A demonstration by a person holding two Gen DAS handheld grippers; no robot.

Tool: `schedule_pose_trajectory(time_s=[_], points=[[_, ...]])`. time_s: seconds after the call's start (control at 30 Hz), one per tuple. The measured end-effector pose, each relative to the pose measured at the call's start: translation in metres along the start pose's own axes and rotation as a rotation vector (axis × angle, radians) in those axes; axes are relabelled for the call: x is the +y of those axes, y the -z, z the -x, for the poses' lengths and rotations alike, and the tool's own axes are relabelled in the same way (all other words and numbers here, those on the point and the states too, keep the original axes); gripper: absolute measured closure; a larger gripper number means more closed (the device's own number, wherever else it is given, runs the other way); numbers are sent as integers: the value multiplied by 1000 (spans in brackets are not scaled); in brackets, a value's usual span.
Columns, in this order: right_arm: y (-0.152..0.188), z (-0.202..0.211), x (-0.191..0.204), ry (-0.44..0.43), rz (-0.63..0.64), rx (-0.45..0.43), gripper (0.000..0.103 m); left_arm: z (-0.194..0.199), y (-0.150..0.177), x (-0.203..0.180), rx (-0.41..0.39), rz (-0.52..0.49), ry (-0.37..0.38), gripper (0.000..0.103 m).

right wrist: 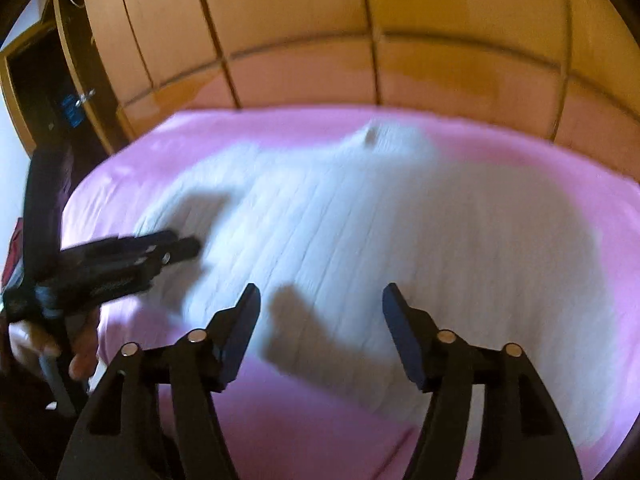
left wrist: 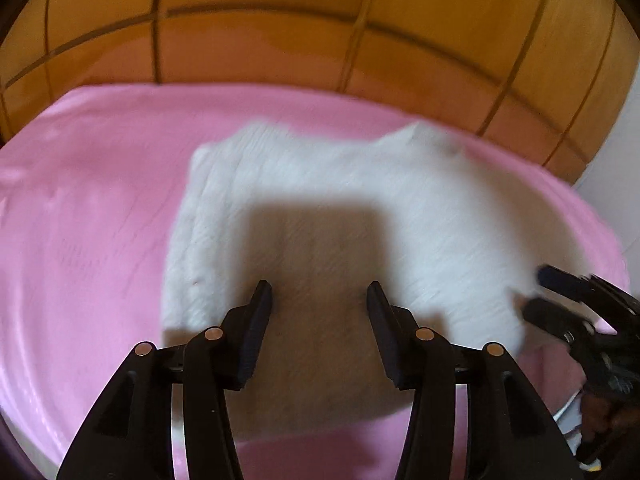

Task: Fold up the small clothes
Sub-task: 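Open both tools and press the sweater flat on the bedspread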

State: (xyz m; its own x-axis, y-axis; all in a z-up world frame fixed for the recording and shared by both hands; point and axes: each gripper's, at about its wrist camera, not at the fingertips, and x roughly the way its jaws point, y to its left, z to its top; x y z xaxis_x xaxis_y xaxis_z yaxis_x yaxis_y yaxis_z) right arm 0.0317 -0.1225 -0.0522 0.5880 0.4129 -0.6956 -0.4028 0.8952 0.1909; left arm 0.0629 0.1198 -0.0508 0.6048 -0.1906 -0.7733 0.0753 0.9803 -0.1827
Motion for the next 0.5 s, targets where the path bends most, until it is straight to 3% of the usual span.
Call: schedule_pose_trajectory(time_s=[0.07, 0.17, 0.27, 0.37, 0.5], points=[[14, -17, -2, 43, 5, 34, 38, -3, 6, 2, -12, -17, -9, 54], [15, -18, -3, 49, 2, 13, 38, 2, 4, -8, -13, -31, -49, 54], [9, 0, -9, 29, -39, -4, 37, 13, 4, -14, -34, -10, -9, 46], [8, 24, -27, 87, -69, -44, 32, 22, 9, -18, -41, -1, 3, 46], [15, 45, -78, 202, -195, -51, 31, 28, 16, -19, -52, 5, -18, 46]])
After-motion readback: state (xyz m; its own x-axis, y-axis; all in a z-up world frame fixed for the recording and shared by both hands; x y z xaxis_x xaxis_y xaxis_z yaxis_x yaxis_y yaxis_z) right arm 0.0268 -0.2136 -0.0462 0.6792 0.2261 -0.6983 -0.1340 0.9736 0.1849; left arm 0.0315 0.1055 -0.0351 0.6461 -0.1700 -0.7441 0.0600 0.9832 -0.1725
